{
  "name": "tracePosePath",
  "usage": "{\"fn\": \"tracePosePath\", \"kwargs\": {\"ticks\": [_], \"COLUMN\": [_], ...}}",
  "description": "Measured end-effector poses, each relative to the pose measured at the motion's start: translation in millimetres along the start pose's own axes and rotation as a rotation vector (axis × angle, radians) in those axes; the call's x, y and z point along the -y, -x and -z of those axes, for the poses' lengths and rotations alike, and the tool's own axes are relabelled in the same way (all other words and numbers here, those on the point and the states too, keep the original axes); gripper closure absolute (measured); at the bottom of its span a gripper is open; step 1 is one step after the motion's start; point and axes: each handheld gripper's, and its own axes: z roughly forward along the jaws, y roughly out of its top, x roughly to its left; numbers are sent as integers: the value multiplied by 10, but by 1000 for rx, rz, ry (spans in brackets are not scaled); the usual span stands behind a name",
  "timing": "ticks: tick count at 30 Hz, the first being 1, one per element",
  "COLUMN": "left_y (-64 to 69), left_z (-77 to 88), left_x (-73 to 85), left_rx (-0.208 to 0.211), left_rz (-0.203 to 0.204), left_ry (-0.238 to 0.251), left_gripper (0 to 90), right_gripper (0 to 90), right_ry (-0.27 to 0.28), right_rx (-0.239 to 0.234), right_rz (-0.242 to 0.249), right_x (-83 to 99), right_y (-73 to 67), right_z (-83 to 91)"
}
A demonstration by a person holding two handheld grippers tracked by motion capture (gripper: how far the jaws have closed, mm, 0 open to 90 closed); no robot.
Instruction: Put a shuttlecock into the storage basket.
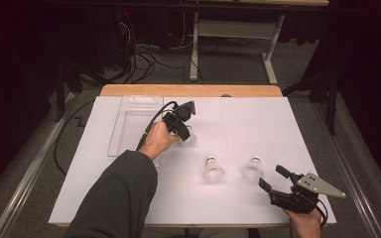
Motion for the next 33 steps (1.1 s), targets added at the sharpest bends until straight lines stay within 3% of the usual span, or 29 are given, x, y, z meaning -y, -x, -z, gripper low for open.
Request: {"fn": "tracePosePath", "kwargs": {"ticks": [33], "left_y": [-15], "left_z": [-77], "left_x": [-19], "left_rx": [-19], "left_rz": [8], "left_ry": [-26], "left_gripper": [781], "right_gripper": [210], "right_ry": [-3], "right_rx": [-27], "right_rz": [10], "right_x": [1], "right_y": [-14], "right_z": [-5]}}
